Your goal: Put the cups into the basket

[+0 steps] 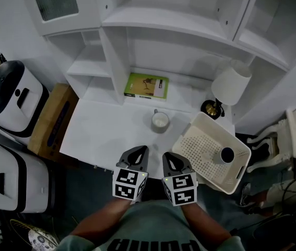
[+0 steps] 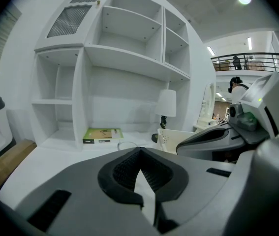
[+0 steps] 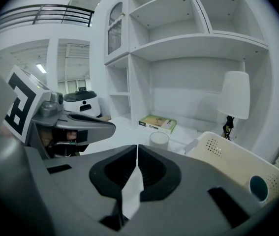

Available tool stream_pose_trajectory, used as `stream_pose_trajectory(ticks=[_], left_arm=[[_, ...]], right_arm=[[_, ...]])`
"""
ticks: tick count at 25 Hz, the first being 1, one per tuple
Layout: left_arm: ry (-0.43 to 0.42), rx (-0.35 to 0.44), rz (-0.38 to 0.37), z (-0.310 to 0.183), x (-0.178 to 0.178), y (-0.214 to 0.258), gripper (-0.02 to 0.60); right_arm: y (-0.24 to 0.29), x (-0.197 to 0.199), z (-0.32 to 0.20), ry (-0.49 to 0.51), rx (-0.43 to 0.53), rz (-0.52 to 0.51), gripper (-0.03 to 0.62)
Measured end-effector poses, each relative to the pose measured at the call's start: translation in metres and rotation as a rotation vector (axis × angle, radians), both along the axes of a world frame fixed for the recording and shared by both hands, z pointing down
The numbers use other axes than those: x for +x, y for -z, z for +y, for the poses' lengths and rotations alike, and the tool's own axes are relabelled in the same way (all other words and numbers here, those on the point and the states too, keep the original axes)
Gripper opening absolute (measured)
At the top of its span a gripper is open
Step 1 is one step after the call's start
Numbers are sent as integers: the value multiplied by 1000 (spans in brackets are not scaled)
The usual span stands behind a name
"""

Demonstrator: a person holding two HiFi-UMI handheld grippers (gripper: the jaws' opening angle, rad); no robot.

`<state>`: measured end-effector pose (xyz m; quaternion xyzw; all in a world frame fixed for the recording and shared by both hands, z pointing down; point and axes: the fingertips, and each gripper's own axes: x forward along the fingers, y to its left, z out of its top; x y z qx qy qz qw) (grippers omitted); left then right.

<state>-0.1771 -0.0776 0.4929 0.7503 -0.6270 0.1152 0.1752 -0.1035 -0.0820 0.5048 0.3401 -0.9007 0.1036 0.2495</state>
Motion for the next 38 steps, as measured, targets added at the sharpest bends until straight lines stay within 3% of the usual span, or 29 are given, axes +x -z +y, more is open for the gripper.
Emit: stream_pose_trajectory(ticks=[10,22,26,28,30,38], left_arm=[[55,-14,21,0,-15,2,8],[152,-33,-19,-23,-12,7,8],[148,-35,-29,-28,-17,2,8],[135,-41,-27,-29,-25,-2,8],[117,-42,-22,-35,-35,-4,8],[-33,-30,-24,-72,-74,0,8]], right_arm=[[2,-1,-9,-41,4,14,25],[22,-16,-29,72,-11,-40,26],[19,-20,-40,43,-13,-61,28],[16,-25,-42,18,-12,-58,50],[12,-35,-44,-7,-21,-59,112],[-6,-73,-67,-196,-63,-55,257]])
